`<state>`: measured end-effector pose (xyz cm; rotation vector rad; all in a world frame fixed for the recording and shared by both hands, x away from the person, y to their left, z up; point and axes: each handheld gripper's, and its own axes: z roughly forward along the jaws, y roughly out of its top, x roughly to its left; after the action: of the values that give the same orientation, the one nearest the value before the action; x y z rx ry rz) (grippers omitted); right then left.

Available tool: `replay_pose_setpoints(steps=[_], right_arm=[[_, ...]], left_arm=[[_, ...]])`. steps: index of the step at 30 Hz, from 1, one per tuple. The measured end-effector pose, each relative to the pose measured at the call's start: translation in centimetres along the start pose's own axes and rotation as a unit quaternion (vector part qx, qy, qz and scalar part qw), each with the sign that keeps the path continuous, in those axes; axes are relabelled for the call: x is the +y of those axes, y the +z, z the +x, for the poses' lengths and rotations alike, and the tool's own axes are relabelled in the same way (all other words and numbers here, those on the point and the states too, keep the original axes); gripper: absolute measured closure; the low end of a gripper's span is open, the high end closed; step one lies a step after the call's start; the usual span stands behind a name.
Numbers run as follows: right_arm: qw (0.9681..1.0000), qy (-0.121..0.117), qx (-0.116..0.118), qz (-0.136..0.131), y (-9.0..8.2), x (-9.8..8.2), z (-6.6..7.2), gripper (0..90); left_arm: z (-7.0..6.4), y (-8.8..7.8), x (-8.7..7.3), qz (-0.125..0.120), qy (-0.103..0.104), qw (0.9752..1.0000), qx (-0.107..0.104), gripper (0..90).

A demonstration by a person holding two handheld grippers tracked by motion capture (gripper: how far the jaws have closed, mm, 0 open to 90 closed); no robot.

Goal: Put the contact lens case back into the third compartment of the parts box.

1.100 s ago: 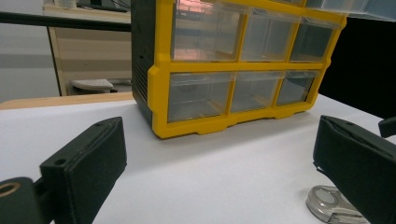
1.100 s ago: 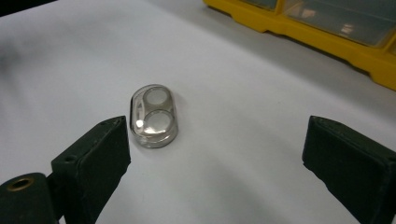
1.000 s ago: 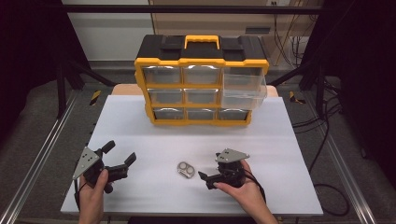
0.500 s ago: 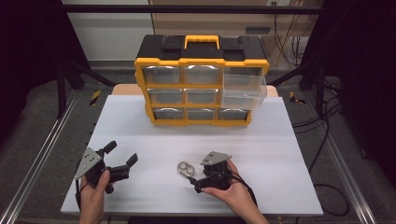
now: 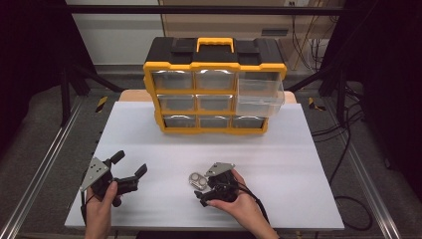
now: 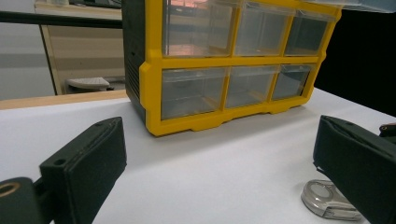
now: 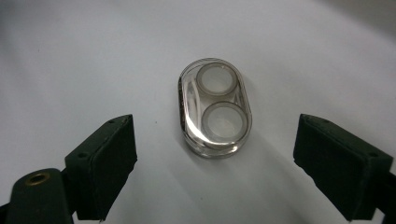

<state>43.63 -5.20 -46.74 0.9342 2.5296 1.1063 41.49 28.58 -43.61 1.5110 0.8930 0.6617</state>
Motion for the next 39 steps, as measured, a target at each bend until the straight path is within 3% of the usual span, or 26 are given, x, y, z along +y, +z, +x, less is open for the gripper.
replay_pose_setpoints(steps=[24,31,39], right_arm=[[0.9995,0.005,0.010,0.028,2.0,1.1,-0.4,38.9],[0.9996,-0.003,0.011,0.026,2.3,1.2,-0.3,43.0],[0.9992,-0.027,-0.005,0.028,2.5,1.1,0.0,49.0]], left_arm=[[-0.1,0.1,0.0,0.003,0.004,1.0000,-0.001,2.3],[-0.1,0.0,0.0,0.003,0.004,1.0000,-0.001,2.4],[-0.1,0.0,0.0,0.003,0.004,1.0000,-0.002,2.4]])
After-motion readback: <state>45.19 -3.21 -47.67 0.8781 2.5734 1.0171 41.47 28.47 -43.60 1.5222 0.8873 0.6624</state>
